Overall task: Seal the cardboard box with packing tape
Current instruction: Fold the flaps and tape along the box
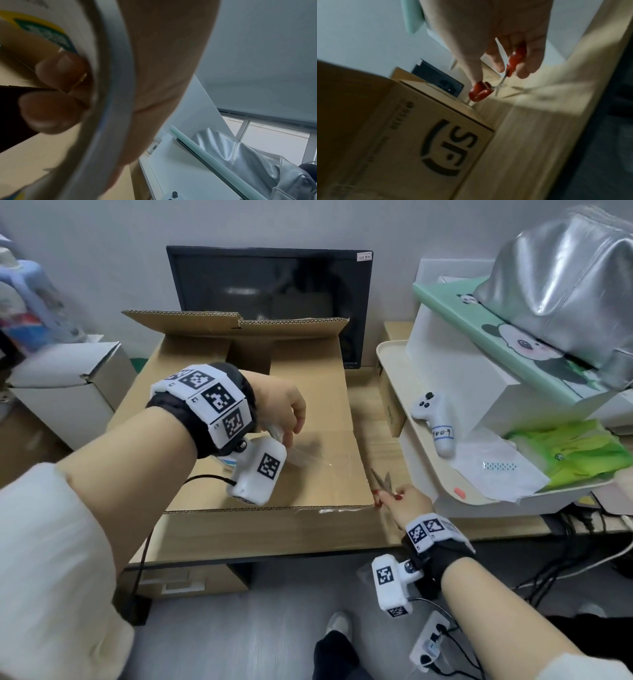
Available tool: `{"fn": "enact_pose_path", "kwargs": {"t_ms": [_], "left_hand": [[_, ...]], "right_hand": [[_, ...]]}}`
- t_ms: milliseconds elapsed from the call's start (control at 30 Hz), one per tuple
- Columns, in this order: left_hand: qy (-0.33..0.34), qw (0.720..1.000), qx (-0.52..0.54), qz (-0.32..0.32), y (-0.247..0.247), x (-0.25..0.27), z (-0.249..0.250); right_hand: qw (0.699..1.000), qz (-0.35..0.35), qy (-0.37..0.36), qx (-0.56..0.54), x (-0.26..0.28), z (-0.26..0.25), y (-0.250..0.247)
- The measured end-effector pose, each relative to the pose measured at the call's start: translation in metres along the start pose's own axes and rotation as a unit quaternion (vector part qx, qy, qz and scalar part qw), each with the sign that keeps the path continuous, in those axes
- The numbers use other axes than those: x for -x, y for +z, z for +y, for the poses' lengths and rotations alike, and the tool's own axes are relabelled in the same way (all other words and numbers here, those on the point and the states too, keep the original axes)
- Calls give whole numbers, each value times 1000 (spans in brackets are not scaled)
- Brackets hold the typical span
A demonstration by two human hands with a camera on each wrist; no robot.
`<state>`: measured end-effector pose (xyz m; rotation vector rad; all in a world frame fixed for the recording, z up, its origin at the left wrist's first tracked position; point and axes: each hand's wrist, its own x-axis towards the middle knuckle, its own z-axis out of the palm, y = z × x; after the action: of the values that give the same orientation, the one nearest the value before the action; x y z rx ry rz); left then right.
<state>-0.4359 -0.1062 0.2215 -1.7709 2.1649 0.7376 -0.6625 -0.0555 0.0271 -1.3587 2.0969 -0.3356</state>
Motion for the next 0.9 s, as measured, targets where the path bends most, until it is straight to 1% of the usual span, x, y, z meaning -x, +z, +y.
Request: {"fn": "enact_pose_path", "kwargs": {"t_ms": [33, 67, 167, 200, 233, 267, 300, 333, 367, 400, 433, 467, 500, 533, 600, 733, 833, 900], "left_hand": [[0, 1000, 1, 1, 0, 0, 0], [0, 1000, 2, 0, 0, 0, 1], [-2, 1000, 2, -10, 0, -1, -1], [-2, 1000, 2, -12, 0, -2, -1], [-2, 1000, 1, -12, -1, -2, -1], [-2, 1000, 0, -11, -1, -3, -1], [-1, 1000, -2, -12, -2, -4, -2], [0, 1000, -6, -15, -2, -5, -2], [1, 1000, -13, -19, -1, -5, -1], [2, 999, -23, -23, -1, -6, -1], [5, 999, -36, -26, -1, -7, 0], [9, 998, -50, -29, 0, -8, 0], [13, 997, -63, -31, 0, -9, 1], [17, 997, -72, -35, 0, -10, 1], [23, 995, -83, -45, -2, -11, 0], [41, 992, -98, -68, -5, -11, -1], [24, 980, -169, -98, -6, -9, -10], [4, 977, -186, -103, -6, -9, -24]], "right_hand": [[1000, 0, 5, 31, -3, 3, 6], [998, -16, 10, 53, -8, 7, 11], [991, -92, 22, 97, -14, 9, 16], [990, -99, 19, 101, -12, 5, 13], [993, -86, 7, 84, -11, 1, 8], [998, -53, -13, 43, -9, -7, 1], [999, -19, -31, -20, -6, -17, -8], [993, -8, -41, -112, -4, -28, -15], [976, -36, -43, -212, 1, -42, -21], [950, -90, -41, -295, 7, -55, -26], [926, -146, -43, -346, 13, -66, -29], [908, -189, -52, -369, 20, -76, -31], [897, -214, -70, -379, 27, -84, -32], [894, -221, -91, -380, 33, -89, -31], [894, -216, -117, -375, 40, -94, -28], [886, -218, -111, -393, 45, -96, -27], [882, -215, -128, -400, 48, -97, -26], [878, -213, -132, -409, 49, -95, -24]]}}
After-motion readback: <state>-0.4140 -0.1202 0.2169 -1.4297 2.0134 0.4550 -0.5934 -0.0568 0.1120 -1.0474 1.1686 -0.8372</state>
